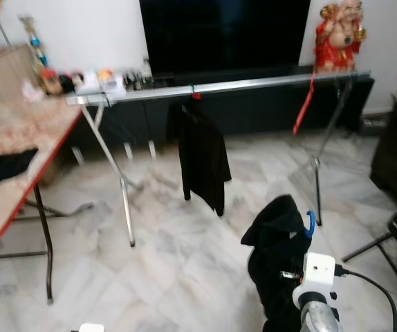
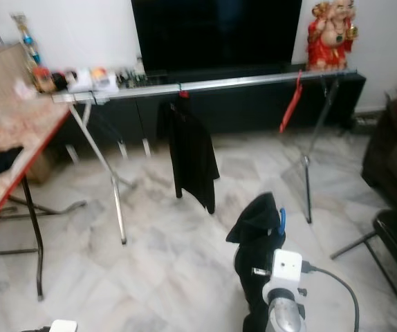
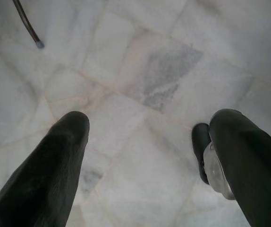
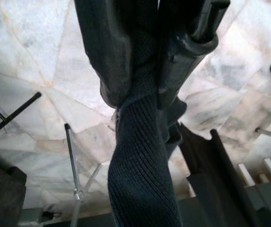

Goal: Hang hanger

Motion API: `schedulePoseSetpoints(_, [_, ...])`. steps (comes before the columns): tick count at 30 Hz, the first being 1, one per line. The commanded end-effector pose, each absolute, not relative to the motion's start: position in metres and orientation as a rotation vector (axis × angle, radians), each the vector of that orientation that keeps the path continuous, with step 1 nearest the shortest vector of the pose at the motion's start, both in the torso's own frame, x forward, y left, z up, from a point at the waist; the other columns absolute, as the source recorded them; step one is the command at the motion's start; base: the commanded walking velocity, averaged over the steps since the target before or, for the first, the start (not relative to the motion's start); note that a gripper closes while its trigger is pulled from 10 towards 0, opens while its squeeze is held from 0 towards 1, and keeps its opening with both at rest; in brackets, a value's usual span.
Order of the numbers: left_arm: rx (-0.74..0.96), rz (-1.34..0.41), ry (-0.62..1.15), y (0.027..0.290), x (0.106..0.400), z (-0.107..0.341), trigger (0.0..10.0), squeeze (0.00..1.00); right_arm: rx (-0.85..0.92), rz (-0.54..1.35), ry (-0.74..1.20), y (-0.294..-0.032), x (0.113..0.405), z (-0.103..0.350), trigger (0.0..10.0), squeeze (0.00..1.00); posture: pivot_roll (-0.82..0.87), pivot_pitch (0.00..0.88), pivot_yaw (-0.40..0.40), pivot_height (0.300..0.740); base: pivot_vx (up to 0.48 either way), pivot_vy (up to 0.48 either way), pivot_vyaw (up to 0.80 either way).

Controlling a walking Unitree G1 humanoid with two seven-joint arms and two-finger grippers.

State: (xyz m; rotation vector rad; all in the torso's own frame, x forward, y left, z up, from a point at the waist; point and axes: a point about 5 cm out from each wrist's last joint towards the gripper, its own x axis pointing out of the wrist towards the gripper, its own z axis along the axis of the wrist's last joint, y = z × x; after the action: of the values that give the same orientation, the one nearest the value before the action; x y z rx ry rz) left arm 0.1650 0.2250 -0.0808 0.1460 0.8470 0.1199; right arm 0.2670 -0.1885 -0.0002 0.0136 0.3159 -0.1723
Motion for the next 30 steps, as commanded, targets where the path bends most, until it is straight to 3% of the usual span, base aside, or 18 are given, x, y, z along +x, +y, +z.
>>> schedulePoseSetpoints(1, [0.143, 0.128, 0.868, 0.227, 0.161, -0.082, 10.0, 0.00, -0.003, -0.149, 0.280, -0.187, 0.275, 0.009, 10.0, 0.00, 0.04, 0.036, 0.057, 0.740, 0.000, 0.000, 0.00])
schedulePoseSetpoints(11, [0.139, 0.128, 0.869, 0.227, 0.160, -0.083, 10.0, 0.00, -0.038, -0.120, 0.317, -0.187, 0.275, 0.005, 10.0, 0.00, 0.04, 0.037, 0.056, 0.740, 0.000, 0.000, 0.00])
schedulePoseSetpoints(16, [0.176, 0.105, 0.829, 0.229, 0.169, -0.078, 10.0, 0.00, -0.195, -0.009, 0.457, -0.189, 0.273, -0.007, 10.0, 0.00, 0.04, 0.040, 0.058, 0.740, 0.000, 0.000, 0.00])
schedulePoseSetpoints(21, [0.273, 0.015, 0.730, 0.229, 0.194, -0.063, 10.0, 0.00, -0.307, 0.203, 0.579, -0.188, 0.269, -0.017, 10.0, 0.00, 0.04, 0.040, 0.056, 0.740, 0.000, 0.000, 0.00])
schedulePoseSetpoints(26, [0.353, -0.224, 0.533, 0.206, 0.241, -0.033, 10.0, 0.00, -0.268, 0.401, 0.589, -0.185, 0.276, -0.006, 10.0, 0.00, 0.04, 0.040, 0.056, 0.740, 0.000, 0.000, 0.00])
schedulePoseSetpoints(30, [0.361, -0.356, 0.475, 0.187, 0.260, -0.019, 10.0, 0.00, -0.277, 0.546, 0.570, -0.177, 0.279, 0.000, 10.0, 0.00, 0.04, 0.035, 0.052, 0.740, 0.000, 0.000, 0.00])
